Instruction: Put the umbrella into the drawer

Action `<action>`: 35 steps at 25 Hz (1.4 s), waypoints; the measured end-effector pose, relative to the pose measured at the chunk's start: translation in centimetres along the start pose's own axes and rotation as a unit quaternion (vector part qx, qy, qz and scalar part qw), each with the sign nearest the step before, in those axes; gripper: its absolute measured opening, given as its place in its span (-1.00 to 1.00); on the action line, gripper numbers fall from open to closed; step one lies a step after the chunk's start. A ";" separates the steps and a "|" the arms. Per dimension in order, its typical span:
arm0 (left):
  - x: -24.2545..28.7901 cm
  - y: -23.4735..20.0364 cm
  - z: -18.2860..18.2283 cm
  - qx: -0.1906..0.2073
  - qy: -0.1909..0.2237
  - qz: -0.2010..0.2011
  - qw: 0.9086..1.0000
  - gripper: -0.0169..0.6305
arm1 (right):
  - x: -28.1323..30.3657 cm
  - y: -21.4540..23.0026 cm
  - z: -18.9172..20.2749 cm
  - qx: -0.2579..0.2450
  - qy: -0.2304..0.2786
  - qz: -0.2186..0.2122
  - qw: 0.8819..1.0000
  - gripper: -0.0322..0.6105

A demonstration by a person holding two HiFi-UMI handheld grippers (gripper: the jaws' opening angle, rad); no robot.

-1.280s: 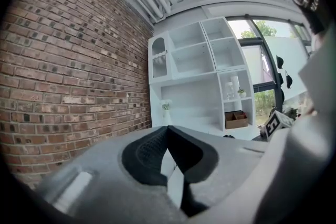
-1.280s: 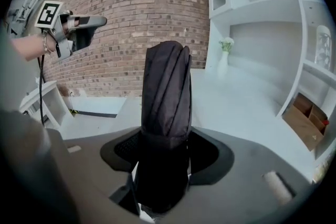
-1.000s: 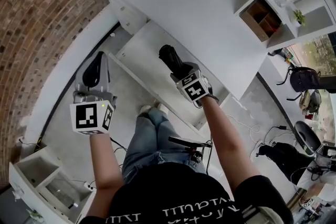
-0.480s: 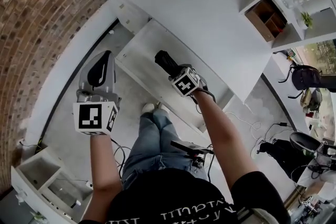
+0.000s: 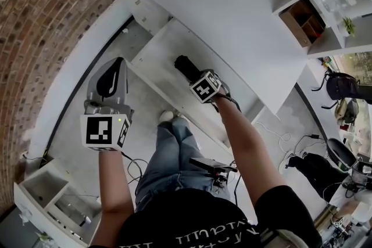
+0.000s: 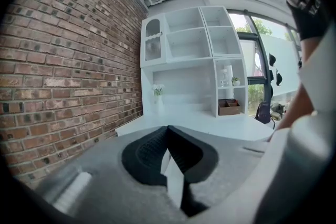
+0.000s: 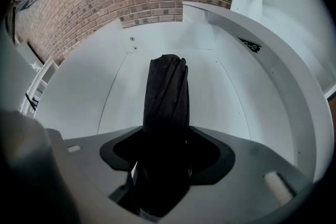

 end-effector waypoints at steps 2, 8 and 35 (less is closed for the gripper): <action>0.2 -0.1 0.1 0.001 -0.001 0.001 1.000 -0.94 | 0.1 0.0 0.0 0.002 -0.002 0.002 1.000 -0.05; 0.7 0.3 -0.4 -0.002 0.005 0.014 1.000 -0.94 | 0.2 -0.2 0.1 0.005 -0.016 0.009 1.000 0.25; 1.8 3.7 -7.8 0.012 0.089 0.058 0.994 -0.94 | -14.0 -1.6 1.1 0.101 0.063 -0.003 0.993 0.28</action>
Point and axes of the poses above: the fingertips, and each gripper's own axes: x forward along the fingers, y to its right, z out of its underside, the point moved 6 cm from there along -x, backward along the fingers, and after that the axes turned 1 degree about x, right-handed, at the moved point
